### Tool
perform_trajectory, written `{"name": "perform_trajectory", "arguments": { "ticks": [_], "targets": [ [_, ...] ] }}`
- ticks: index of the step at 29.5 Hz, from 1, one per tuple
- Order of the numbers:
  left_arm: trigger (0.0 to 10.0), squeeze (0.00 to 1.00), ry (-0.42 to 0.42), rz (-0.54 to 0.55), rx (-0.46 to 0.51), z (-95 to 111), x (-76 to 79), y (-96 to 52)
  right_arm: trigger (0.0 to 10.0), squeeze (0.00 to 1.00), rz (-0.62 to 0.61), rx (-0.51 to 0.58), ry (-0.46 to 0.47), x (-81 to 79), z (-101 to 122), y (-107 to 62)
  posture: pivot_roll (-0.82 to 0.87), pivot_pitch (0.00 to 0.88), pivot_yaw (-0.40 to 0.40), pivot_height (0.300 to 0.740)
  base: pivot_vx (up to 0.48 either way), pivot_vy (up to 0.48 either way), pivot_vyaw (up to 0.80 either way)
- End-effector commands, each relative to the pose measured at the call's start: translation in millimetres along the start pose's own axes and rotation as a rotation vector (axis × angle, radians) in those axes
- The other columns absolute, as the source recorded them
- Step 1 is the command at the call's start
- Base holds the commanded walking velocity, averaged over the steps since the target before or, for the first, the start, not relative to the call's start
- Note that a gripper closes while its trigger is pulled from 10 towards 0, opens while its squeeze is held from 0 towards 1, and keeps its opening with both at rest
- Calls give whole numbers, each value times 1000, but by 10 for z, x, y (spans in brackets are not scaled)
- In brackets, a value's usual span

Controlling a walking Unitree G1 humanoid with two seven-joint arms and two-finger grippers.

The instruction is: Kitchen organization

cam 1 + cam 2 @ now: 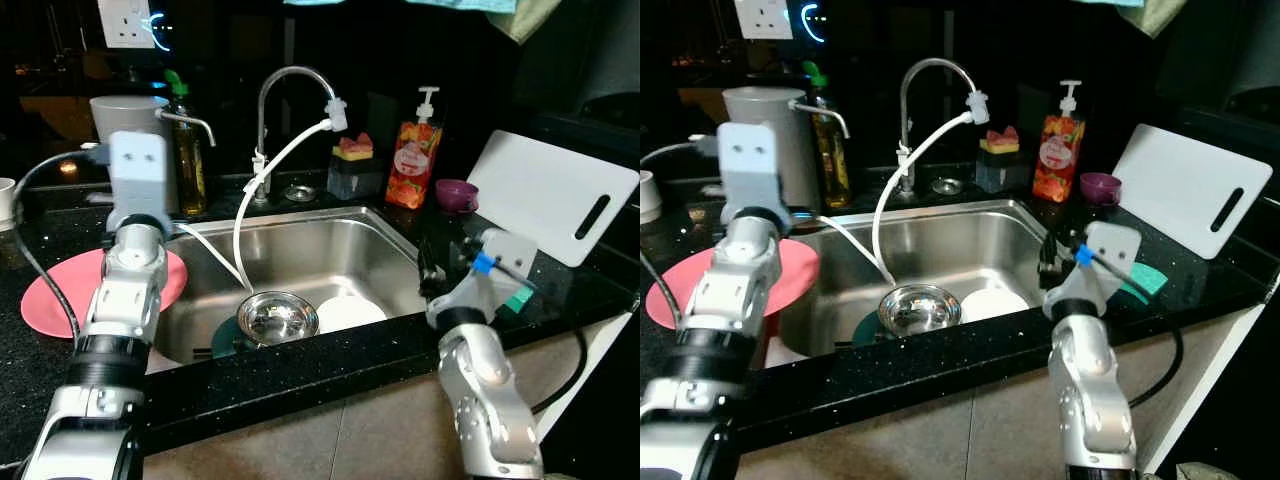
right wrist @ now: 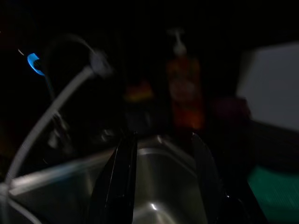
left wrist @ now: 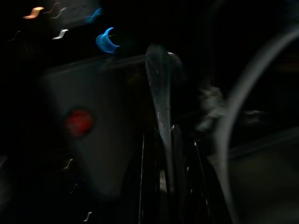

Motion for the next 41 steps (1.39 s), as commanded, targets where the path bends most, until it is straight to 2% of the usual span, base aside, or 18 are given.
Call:
{"name": "perform_trajectory", "arguments": {
  "ticks": [1,3,4,7,9,10,12,13,15,19,21,23,27,33,41],
  "targets": [
    [10000,0,28,-208,27,65,320,-102,10000,0,60,58,51,-118,223,20,20,0,-61,740,0,0,0],
    [10000,0,26,-388,19,72,550,-265,10000,0,124,93,154,-248,386,32,20,0,-61,740,0,0,0],
    [10000,0,26,-388,19,72,550,-265,10000,0,124,93,154,-248,386,32,20,0,-61,740,0,0,0],
    [10000,0,-42,-576,47,250,728,-490,10000,0,198,93,314,-354,470,34,25,0,-62,740,0,0,0],
    [10000,0,-83,-653,59,350,794,-595,10000,0,243,92,377,-408,501,21,26,0,-64,740,0,0,0],
    [10000,0,-83,-653,59,350,794,-595,10000,0,243,92,377,-408,501,21,26,0,-64,740,0,0,0],
    [10000,0,-126,-739,73,434,874,-721,10000,0,310,70,423,-498,497,-16,27,0,-67,740,0,0,0],
    [10000,0,-126,-739,73,434,874,-721,10000,0,310,70,423,-498,497,-16,27,0,-67,740,0,0,0],
    [10000,0,-161,-811,92,491,964,-855,10000,0,418,27,511,-662,481,-108,31,0,-69,740,0,0,0],
    [10000,0,-182,-871,85,482,1035,-960,10000,0,422,-4,568,-673,455,-116,27,0,-71,740,0,0,0],
    [10000,0,-196,-895,67,460,1072,-1014,10000,0,409,-21,627,-630,431,-98,28,0,-71,740,0,0,0],
    [10000,0,-196,-895,67,460,1072,-1014,10000,0,409,-21,627,-630,431,-98,28,0,-71,740,0,0,0],
    [10000,0,-189,-877,33,388,1091,-998,10000,0,456,9,719,-606,544,-122,27,0,-72,740,0,0,0],
    [10000,0,-204,-891,27,386,1103,-1021,10000,0,529,27,764,-658,635,-201,24,0,-72,740,0,0,0],
    [10000,0,-205,-912,19,382,1172,-1041,10000,0,615,-12,827,-766,665,-292,25,0,-69,740,0,0,0]
  ]
}}
Point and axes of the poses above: a point about 5 cm out from each wrist's last joint towards the gripper, its own y axis pointing out of the wrist towards the gripper, its own z axis along the axis of the wrist's last joint, x = y × z, the point moved 6 cm from there along y, pointing out of the wrist towards the gripper, and after that the axes turned 14 degrees about -y, right-handed, at the moved point
